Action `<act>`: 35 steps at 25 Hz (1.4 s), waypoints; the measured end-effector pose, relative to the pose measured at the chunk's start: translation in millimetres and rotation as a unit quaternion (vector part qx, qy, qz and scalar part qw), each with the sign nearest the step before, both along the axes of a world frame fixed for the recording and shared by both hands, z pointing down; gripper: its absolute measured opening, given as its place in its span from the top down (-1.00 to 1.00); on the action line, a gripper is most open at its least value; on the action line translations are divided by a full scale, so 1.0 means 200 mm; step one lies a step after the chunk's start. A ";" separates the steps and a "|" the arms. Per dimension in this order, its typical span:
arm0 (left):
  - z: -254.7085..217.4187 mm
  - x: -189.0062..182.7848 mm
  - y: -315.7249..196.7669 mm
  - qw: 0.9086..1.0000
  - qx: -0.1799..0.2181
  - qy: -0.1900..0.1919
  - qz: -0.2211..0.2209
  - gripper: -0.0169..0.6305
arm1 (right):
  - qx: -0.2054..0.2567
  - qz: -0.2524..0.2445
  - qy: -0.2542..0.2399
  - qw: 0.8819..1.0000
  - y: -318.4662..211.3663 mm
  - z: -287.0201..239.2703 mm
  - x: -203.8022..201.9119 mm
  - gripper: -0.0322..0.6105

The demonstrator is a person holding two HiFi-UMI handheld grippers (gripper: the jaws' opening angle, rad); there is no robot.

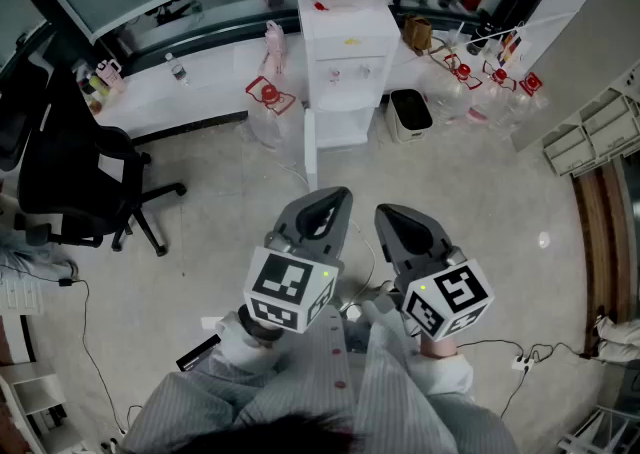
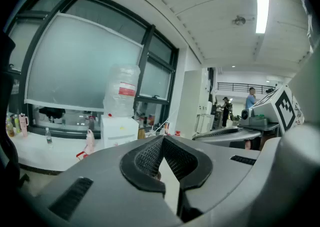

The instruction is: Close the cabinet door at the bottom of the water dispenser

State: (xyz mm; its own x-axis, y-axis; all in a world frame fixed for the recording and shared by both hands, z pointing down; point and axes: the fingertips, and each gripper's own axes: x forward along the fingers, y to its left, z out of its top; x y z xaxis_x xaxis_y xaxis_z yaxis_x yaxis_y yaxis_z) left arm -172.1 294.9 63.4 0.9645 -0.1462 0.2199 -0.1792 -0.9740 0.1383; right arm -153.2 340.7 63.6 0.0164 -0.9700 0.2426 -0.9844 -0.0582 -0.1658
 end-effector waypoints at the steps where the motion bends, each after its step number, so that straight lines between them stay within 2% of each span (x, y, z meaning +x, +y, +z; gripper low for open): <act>1: 0.00 0.00 0.00 1.000 0.000 0.000 0.000 0.91 | 0.000 0.000 0.000 1.000 0.00 0.00 0.00 0.86; 13: 0.02 -0.12 -0.09 1.000 0.001 0.000 -0.013 0.91 | 0.001 0.006 -0.001 1.000 -0.05 0.01 -0.08 0.86; 20: 0.06 -0.10 -0.14 1.000 -0.011 -0.007 -0.022 0.91 | -0.014 0.003 -0.013 1.000 -0.07 0.05 -0.06 0.86; 28: 0.12 0.06 -0.31 0.999 -0.020 -0.021 -0.034 0.91 | -0.029 -0.001 -0.028 0.999 -0.21 0.12 0.13 0.86; 35: 0.11 0.33 -0.53 0.999 -0.013 -0.023 -0.035 0.91 | -0.023 -0.006 -0.034 0.999 -0.46 0.13 0.40 0.86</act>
State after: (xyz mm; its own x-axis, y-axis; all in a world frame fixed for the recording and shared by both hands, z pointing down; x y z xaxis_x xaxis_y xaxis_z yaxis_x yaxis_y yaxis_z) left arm -106.4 188.8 85.3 0.9412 -0.2057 0.2682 -0.2527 -0.9552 0.1543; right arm -73.6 248.4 90.3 -0.0139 -0.9577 0.2874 -0.9716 -0.0550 -0.2303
